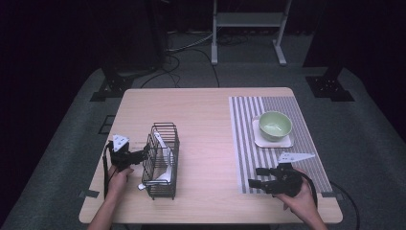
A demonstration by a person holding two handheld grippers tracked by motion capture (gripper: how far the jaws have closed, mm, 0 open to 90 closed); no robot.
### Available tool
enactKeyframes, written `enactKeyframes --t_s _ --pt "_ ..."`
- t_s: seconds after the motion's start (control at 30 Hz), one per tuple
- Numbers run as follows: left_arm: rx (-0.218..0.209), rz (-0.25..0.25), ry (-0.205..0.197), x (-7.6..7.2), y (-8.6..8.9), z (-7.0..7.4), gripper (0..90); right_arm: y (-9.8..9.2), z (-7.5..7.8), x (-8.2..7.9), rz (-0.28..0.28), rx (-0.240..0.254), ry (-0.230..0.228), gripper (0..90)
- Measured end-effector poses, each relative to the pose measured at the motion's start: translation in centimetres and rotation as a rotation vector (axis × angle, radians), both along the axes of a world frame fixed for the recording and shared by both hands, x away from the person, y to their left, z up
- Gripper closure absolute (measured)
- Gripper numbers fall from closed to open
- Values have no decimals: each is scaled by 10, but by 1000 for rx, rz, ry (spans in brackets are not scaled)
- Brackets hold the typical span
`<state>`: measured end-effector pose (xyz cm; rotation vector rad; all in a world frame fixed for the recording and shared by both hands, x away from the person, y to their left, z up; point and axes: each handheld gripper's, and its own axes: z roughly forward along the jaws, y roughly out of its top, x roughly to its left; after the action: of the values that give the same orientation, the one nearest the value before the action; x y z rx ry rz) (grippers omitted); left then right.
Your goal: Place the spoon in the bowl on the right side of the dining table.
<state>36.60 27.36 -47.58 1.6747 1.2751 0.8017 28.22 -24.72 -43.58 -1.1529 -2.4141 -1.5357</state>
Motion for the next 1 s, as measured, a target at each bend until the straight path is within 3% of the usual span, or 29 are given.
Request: enactKeyframes --t_s 1.0 --pt "-1 0 2 0 0 0 16 44 41 11 102 -8 3 291"
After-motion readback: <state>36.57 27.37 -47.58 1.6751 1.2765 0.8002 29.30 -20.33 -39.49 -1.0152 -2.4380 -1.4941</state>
